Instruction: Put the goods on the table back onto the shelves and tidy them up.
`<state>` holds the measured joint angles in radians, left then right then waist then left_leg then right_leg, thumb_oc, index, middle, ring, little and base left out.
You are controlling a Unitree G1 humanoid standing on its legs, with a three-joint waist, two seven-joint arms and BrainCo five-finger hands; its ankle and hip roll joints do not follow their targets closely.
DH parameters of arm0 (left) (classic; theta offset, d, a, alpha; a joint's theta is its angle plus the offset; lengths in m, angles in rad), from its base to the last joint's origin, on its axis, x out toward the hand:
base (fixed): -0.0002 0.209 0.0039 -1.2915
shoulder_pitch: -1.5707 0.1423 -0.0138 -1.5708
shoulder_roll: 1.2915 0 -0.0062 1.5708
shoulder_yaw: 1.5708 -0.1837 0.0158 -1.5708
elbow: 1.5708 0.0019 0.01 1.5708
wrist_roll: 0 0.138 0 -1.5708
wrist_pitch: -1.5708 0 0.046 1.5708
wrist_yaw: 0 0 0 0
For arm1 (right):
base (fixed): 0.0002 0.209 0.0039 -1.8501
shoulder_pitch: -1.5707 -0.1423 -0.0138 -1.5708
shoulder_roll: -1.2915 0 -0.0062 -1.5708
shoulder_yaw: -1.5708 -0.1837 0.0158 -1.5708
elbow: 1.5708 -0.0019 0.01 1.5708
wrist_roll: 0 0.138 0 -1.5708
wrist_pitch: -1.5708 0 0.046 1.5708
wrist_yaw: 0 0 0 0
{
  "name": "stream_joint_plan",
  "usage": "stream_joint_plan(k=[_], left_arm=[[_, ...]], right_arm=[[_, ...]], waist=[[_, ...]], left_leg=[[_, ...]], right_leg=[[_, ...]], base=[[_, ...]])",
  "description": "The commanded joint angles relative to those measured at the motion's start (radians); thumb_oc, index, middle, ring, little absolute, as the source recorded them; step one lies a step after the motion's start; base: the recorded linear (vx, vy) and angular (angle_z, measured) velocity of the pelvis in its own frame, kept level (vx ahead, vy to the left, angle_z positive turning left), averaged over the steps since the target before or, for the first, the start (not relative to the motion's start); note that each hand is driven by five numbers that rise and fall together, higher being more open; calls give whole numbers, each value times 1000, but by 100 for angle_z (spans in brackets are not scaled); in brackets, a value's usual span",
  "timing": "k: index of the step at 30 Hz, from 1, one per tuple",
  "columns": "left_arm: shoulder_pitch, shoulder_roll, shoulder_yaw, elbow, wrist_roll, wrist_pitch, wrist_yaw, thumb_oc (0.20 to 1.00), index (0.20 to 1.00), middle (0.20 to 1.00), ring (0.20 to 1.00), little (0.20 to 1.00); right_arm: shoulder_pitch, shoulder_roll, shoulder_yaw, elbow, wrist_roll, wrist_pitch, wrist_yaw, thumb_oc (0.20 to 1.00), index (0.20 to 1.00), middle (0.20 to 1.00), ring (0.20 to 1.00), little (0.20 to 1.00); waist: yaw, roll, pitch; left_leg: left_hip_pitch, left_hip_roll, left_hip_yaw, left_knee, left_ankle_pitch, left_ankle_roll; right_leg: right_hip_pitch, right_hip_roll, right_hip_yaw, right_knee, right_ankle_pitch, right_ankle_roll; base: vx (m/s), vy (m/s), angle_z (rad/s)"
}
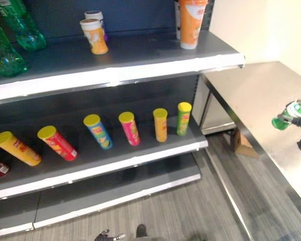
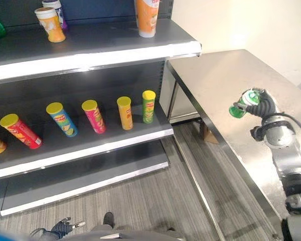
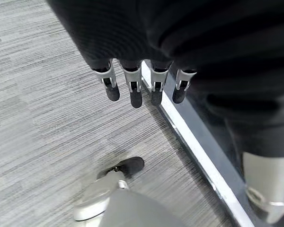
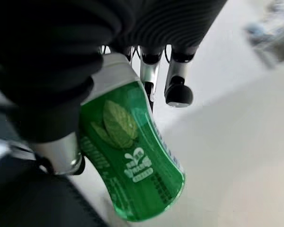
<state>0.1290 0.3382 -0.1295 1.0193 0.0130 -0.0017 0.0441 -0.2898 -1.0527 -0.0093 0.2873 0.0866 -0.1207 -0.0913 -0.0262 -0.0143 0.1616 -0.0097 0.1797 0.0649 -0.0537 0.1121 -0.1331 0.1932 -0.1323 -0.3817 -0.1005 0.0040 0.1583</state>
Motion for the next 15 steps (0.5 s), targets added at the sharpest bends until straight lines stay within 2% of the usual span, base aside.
stream_joint_plan(k=[1, 2, 3, 4, 5, 8, 10, 11, 13, 14, 15], left_arm=[[-60, 19, -23, -6, -14, -23, 18, 1000, 1000, 1000, 1000, 1000], [-72, 19, -23, -1, -14, -25, 19, 1000, 1000, 1000, 1000, 1000], [-68, 19, -17, 4, -8, -25, 19, 1000, 1000, 1000, 1000, 1000], [-59, 13, -6, 19, 1, -25, 21, 1000, 1000, 1000, 1000, 1000], [-60, 13, -8, 19, 2, -26, 21, 1000, 1000, 1000, 1000, 1000], [-67, 12, -14, 38, 15, -36, 25, 1000, 1000, 1000, 1000, 1000], [-70, 16, -18, 40, 22, -39, 27, 1000, 1000, 1000, 1000, 1000], [-80, 29, -18, 44, 21, -42, 31, 1000, 1000, 1000, 1000, 1000], [-79, 27, -15, 45, 21, -42, 31, 1000, 1000, 1000, 1000, 1000], [-84, 42, -15, 43, 17, -44, 35, 1000, 1000, 1000, 1000, 1000], [-83, 39, -11, 43, 17, -44, 35, 1000, 1000, 1000, 1000, 1000]], right_arm=[[-59, -63, -41, -73, -3, -62, -35, 200, 200, 200, 200, 200], [-75, -85, -41, -134, 0, -69, -36, 200, 200, 200, 200, 200], [-82, -94, -36, -165, -2, -72, -27, 200, 200, 200, 200, 200], [-73, -107, -58, -238, 4, -82, -14, 200, 200, 200, 200, 200], [-66, -107, -63, -241, 4, -81, -13, 200, 200, 200, 200, 200], [-99, -126, -62, -336, 33, -100, 0, 200, 200, 200, 200, 200], [-129, -132, -43, -350, 38, -102, 5, 200, 200, 200, 200, 200], [-192, -150, 12, -370, 37, -103, 15, 200, 200, 200, 200, 200], [-204, -150, 23, -366, 37, -103, 14, 200, 200, 200, 200, 200], [-269, -174, 89, -367, 13, -97, 17, 200, 200, 200, 200, 200], [-282, -174, 102, -363, 14, -97, 16, 200, 200, 200, 200, 200]], waist=[[20, -28, 10], [15, -37, 15], [17, -31, 10], [10, -28, -9], [12, -29, -9], [14, -45, -25], [16, -52, -28], [22, -67, -32], [19, -67, -32], [31, -82, -37], [28, -81, -38]], left_leg=[[7, 157, 153, 110, -61, -90], [-25, 197, 188, 83, -10, -103], [-15, 197, 209, 47, -6, -87], [5, 183, 215, 26, -22, -79], [5, 182, 216, 26, -22, -79], [7, 115, 229, 51, -72, -54], [7, 96, 234, 51, -83, -45], [12, 60, 245, 42, -101, -26], [12, 58, 246, 41, -102, -26], [21, 26, 254, 31, -117, -7], [21, 24, 255, 30, -116, -6]], right_leg=[[-28, 21, -28, 39, -126, -44], [-28, 10, -37, 39, -131, -31], [-43, 3, -50, 49, -118, -26], [-42, -9, -45, 55, -109, -10], [-42, -10, -45, 55, -109, -9], [-51, -90, -25, 85, -79, 24], [-60, -113, -20, 94, -71, 33], [-80, -150, -8, 115, -51, 52], [-82, -152, -7, 116, -51, 53], [-96, -184, -4, 142, -34, 69], [-97, -186, -3, 143, -34, 69]], base=[[15, 155, 31], [5, 175, 33], [95, 313, 50], [71, 222, 40], [191, 291, 29], [125, 291, 27], [62, 236, 12], [42, 188, 14], [41, 172, 5], [41, 158, -7], [90, 303, -7]])
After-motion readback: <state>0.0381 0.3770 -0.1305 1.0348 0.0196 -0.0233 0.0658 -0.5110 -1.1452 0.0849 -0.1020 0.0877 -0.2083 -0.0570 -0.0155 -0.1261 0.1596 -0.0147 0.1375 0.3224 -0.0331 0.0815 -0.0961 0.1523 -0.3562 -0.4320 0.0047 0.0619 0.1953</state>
